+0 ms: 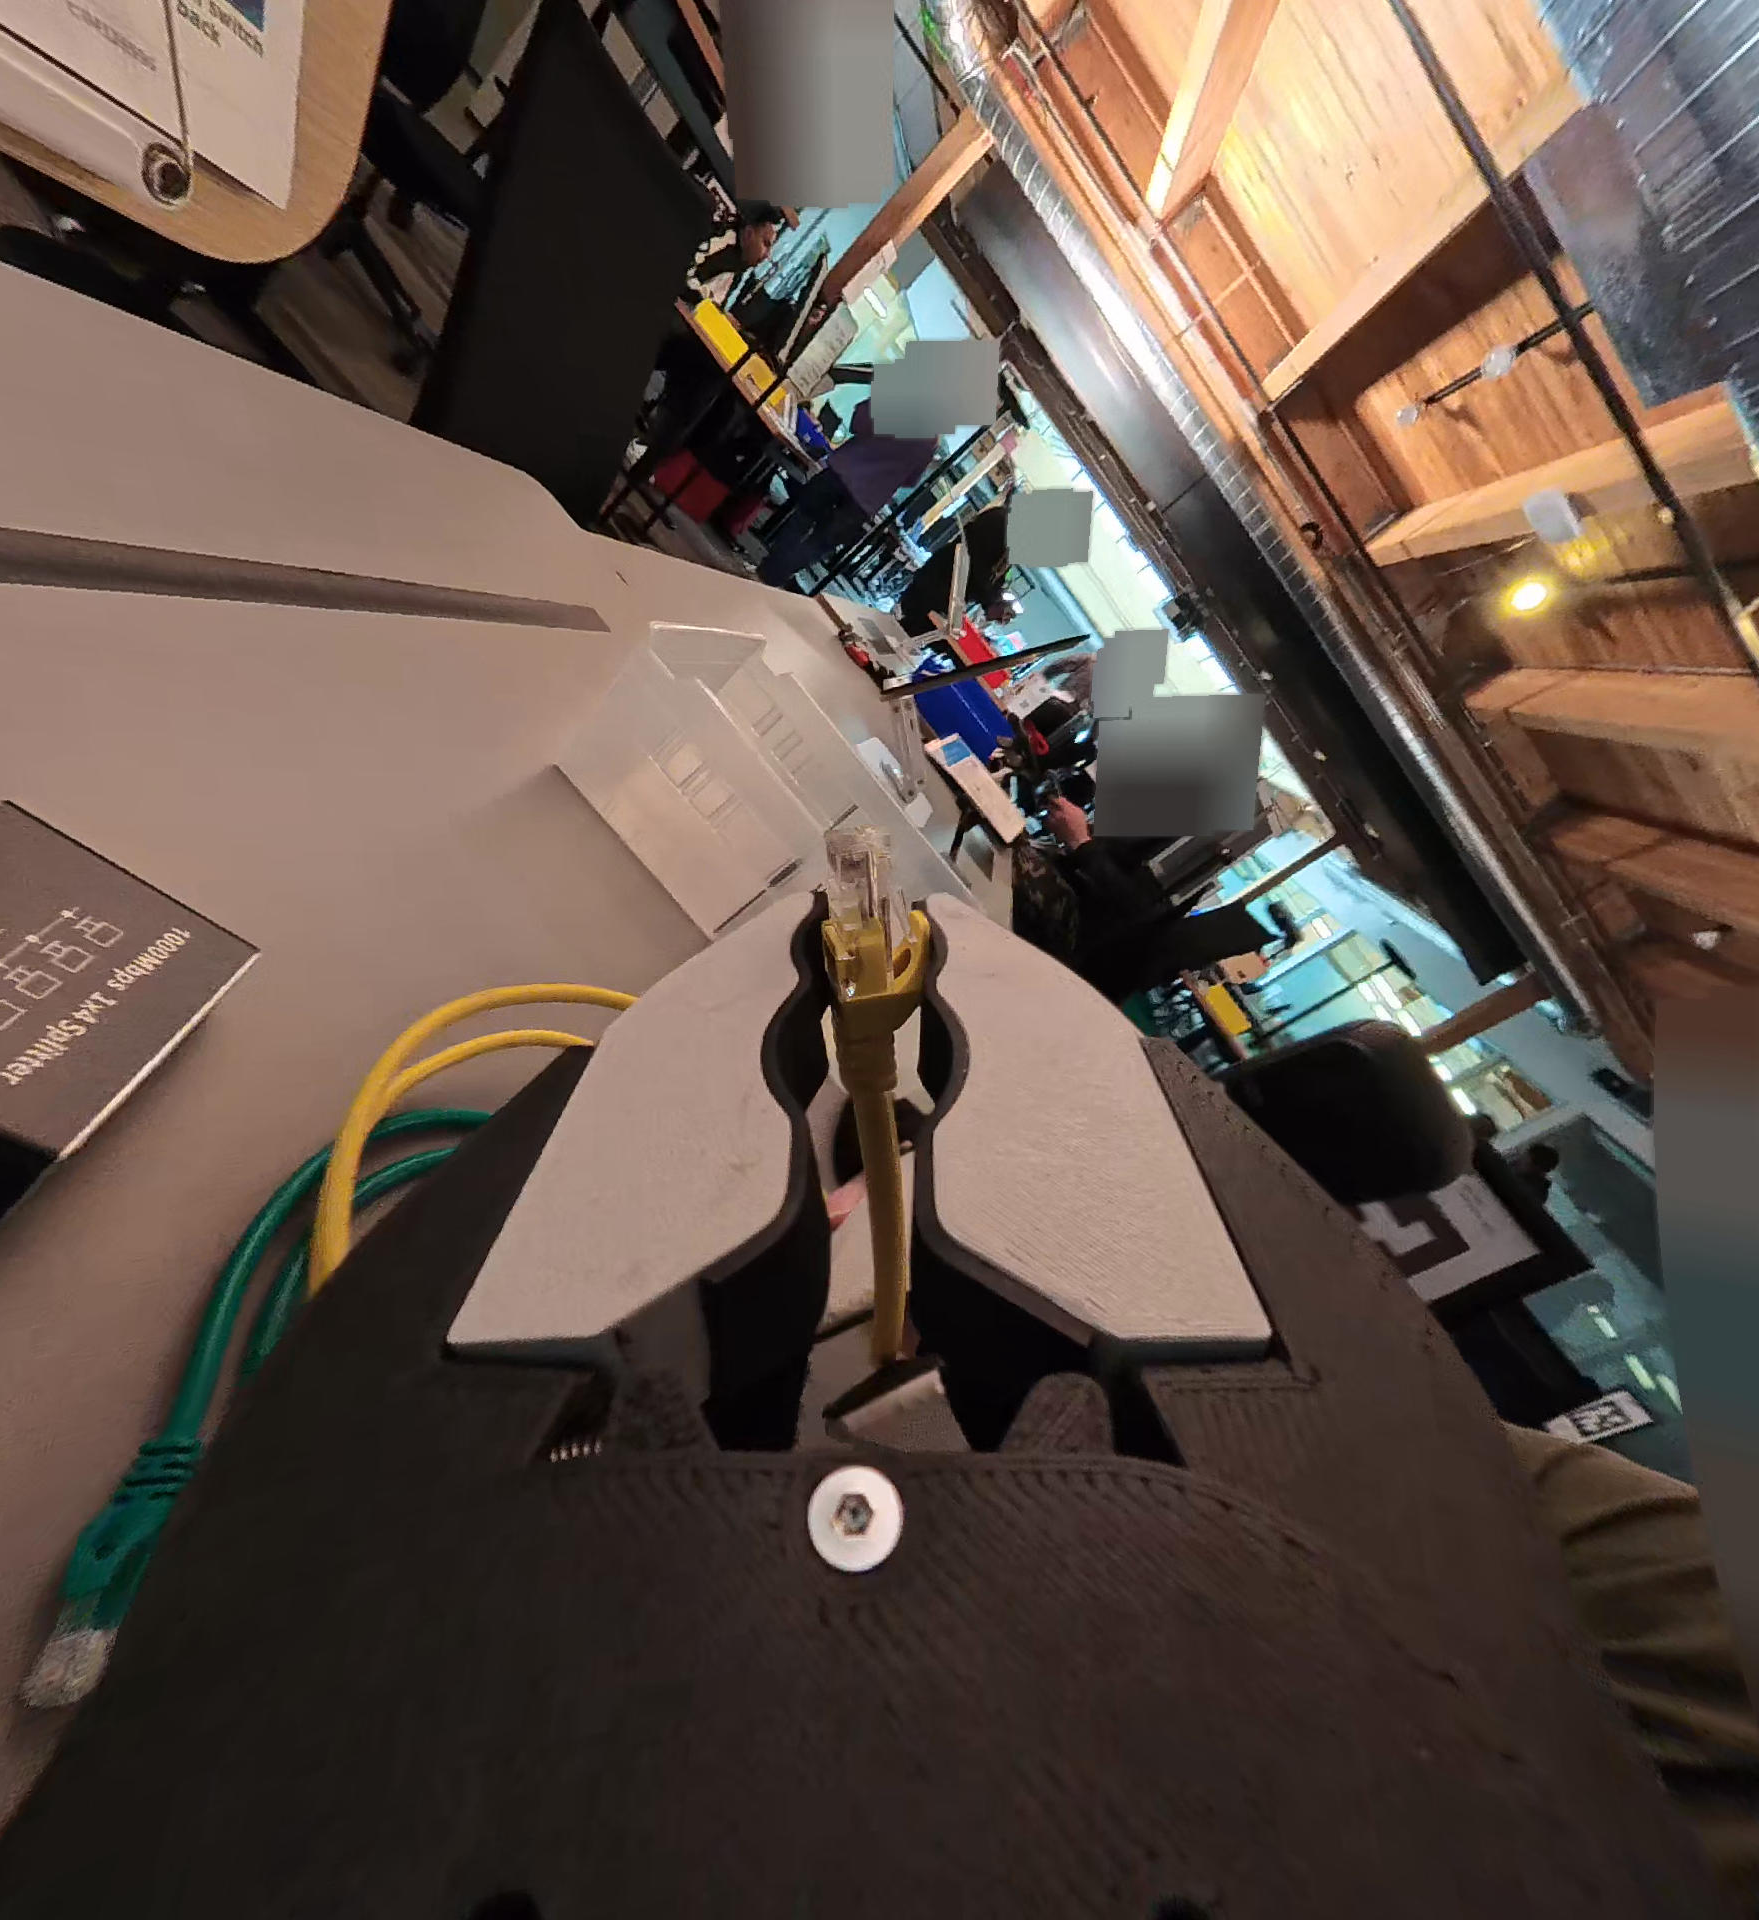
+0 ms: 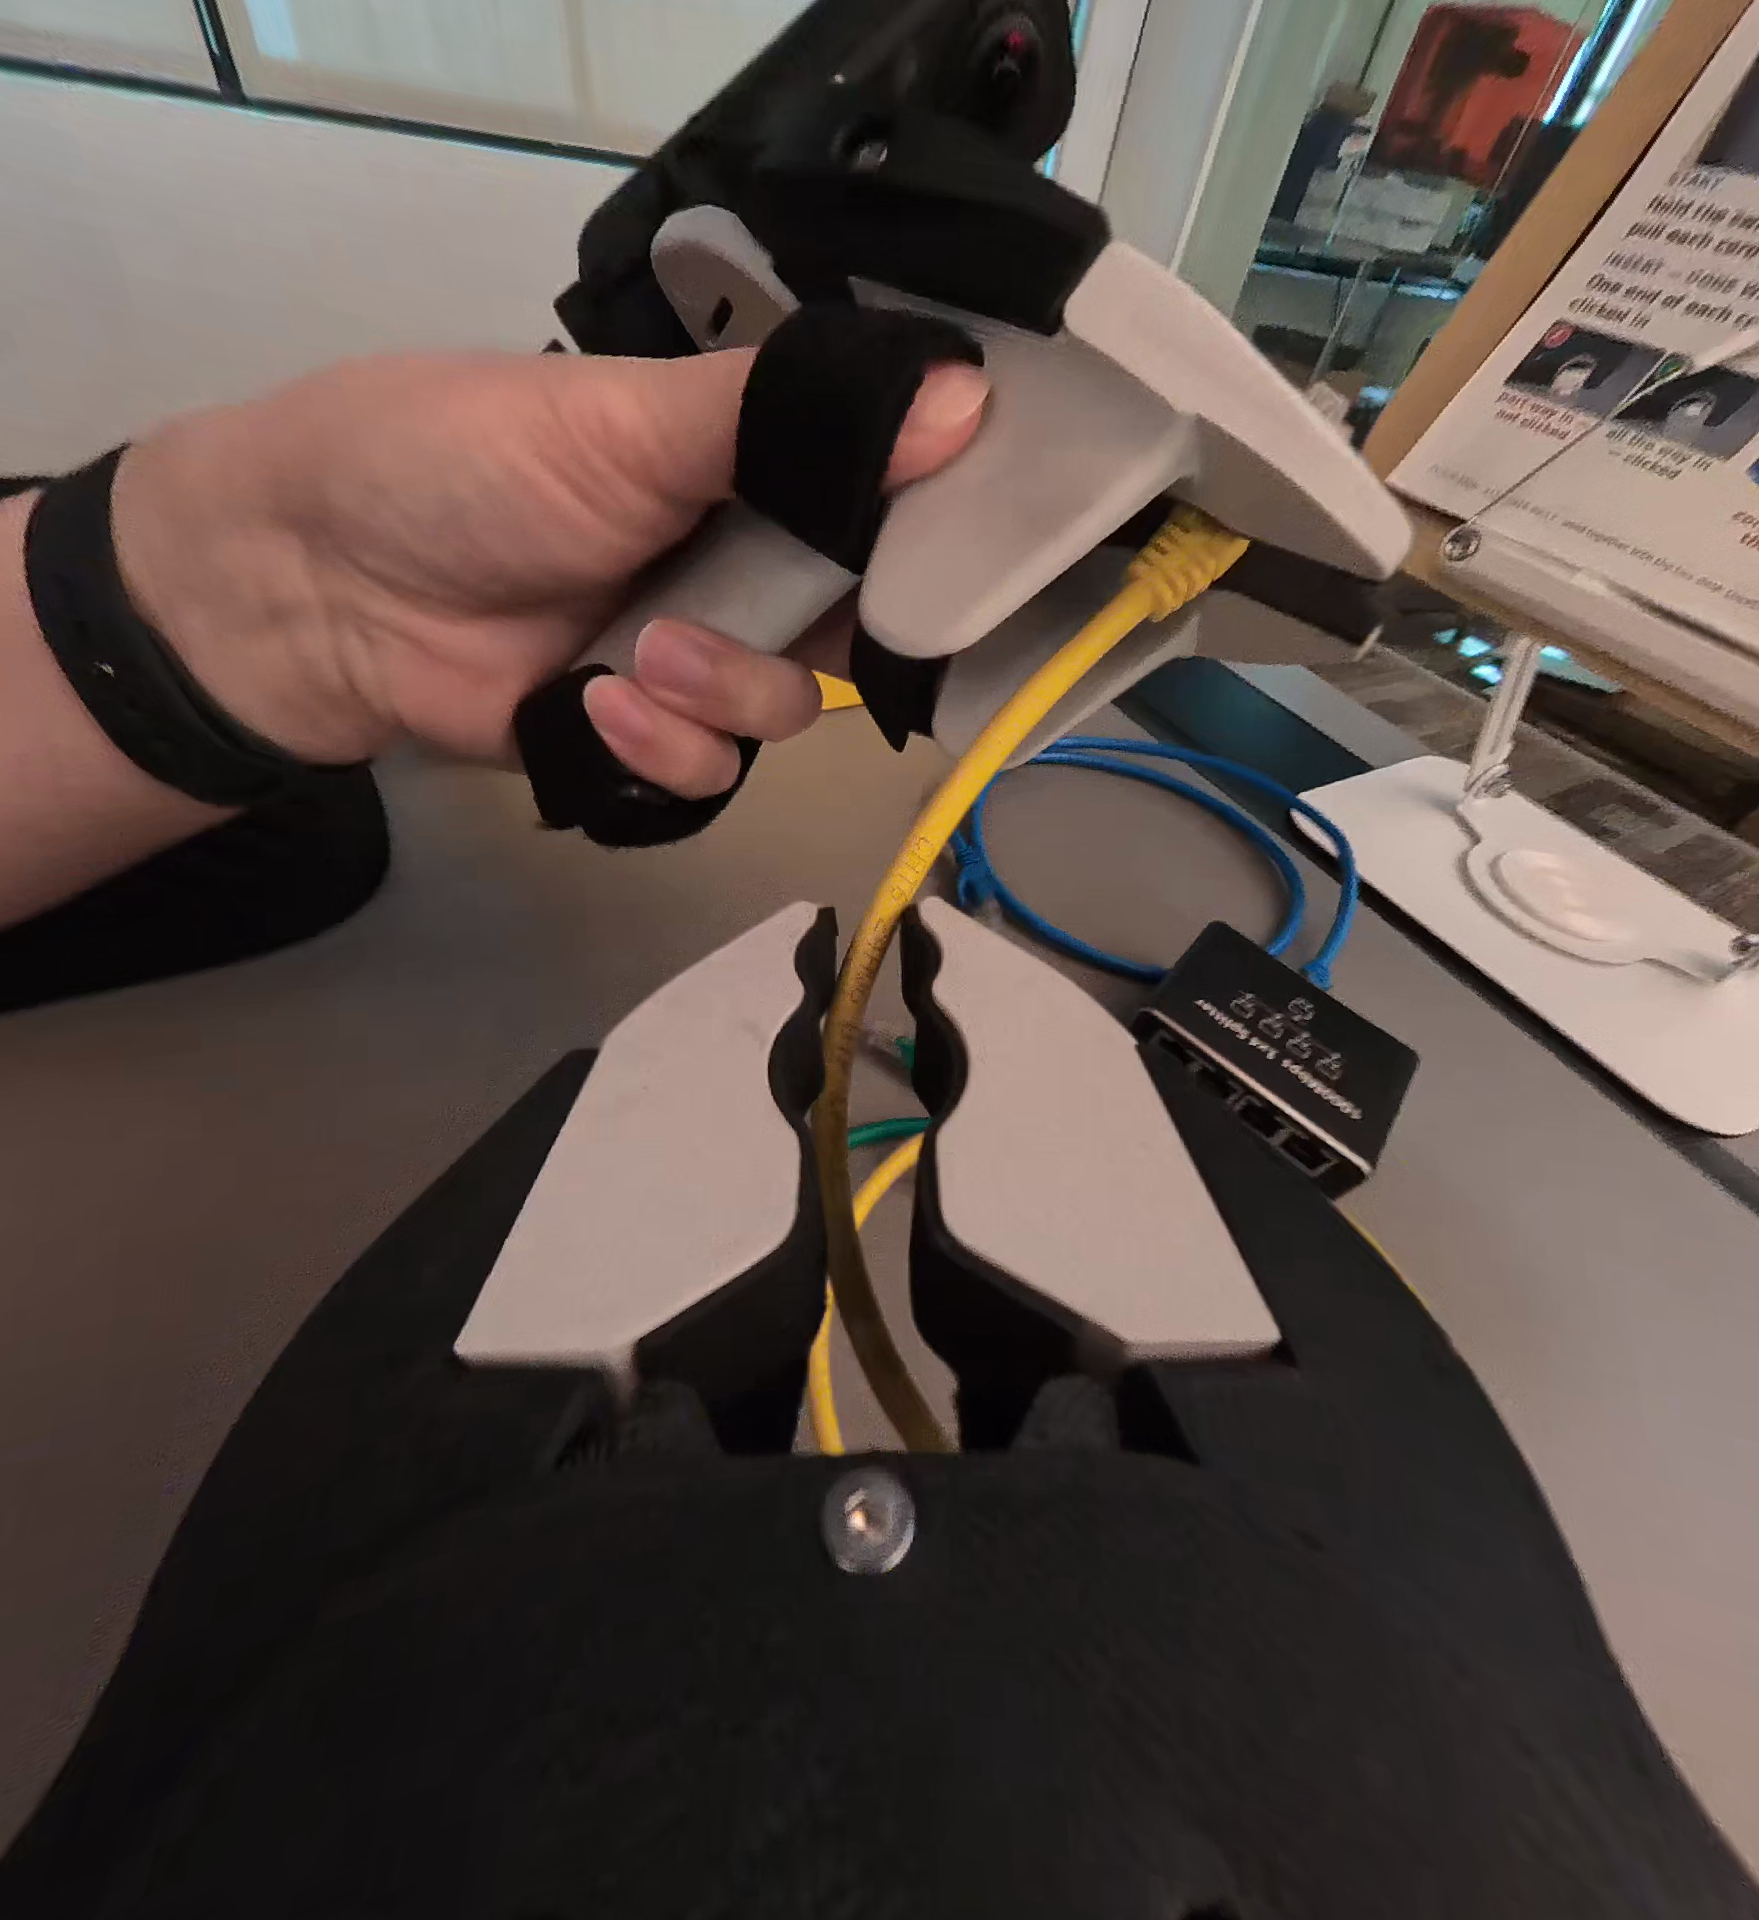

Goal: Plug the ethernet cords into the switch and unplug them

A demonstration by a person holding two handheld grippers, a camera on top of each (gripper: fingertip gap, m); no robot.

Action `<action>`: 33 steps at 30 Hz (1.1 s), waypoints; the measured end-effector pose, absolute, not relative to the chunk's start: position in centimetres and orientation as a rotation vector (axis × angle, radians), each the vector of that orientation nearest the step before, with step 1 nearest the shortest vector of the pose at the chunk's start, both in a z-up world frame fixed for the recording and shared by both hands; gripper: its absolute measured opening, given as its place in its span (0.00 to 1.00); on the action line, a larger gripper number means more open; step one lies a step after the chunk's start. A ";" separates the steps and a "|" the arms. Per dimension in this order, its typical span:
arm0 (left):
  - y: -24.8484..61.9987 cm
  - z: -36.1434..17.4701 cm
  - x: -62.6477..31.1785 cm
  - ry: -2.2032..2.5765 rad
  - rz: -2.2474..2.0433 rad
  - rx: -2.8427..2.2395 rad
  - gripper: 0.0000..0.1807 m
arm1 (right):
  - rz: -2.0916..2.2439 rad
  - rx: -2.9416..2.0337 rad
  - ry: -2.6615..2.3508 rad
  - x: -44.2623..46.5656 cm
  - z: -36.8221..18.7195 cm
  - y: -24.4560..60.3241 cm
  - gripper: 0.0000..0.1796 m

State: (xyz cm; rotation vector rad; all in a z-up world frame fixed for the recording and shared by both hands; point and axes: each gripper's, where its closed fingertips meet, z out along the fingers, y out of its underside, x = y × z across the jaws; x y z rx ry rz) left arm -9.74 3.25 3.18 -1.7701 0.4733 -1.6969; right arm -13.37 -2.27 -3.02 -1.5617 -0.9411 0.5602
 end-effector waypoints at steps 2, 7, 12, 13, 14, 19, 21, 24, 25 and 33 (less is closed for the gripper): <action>3.1 3.8 -10.0 0.451 -1.776 -1.750 0.07 | 0.501 -1.543 -0.980 -12.9 -2.6 -2.2 0.06; 2.7 4.8 -10.9 0.510 -1.876 -1.723 0.09 | 0.389 -1.522 -1.095 -10.1 -1.7 -1.4 0.04; 1.9 4.2 -10.9 0.631 -1.837 -1.793 0.14 | 0.245 -1.463 -1.221 -8.4 -2.0 -1.2 0.04; 1.7 4.0 -10.8 0.648 -1.835 -1.816 0.15 | 0.199 -1.459 -1.231 -8.1 -2.1 -1.0 0.04; 1.5 3.7 -10.7 0.665 -1.835 -1.840 0.15 | 0.156 -1.452 -1.233 -7.8 -2.1 -0.7 0.04; 0.6 4.0 -10.4 0.790 -1.843 -1.759 0.10 | 0.169 -1.409 -1.278 -7.6 -2.1 -1.0 0.04; 0.0 4.7 -10.3 0.887 -1.838 -1.630 0.10 | 0.302 -1.410 -1.248 -7.5 -1.5 -1.5 0.04; -0.9 5.3 -10.4 0.979 -1.813 -1.507 0.08 | 0.499 -1.402 -1.235 -7.2 -0.8 -2.3 0.04; -1.1 5.5 -10.4 1.000 -1.797 -1.472 0.07 | 0.546 -1.389 -1.241 -7.1 -0.6 -2.6 0.04; -1.5 5.1 -10.0 1.034 -1.755 -1.462 0.14 | 0.683 -1.392 -1.293 -6.6 -1.2 -3.5 0.04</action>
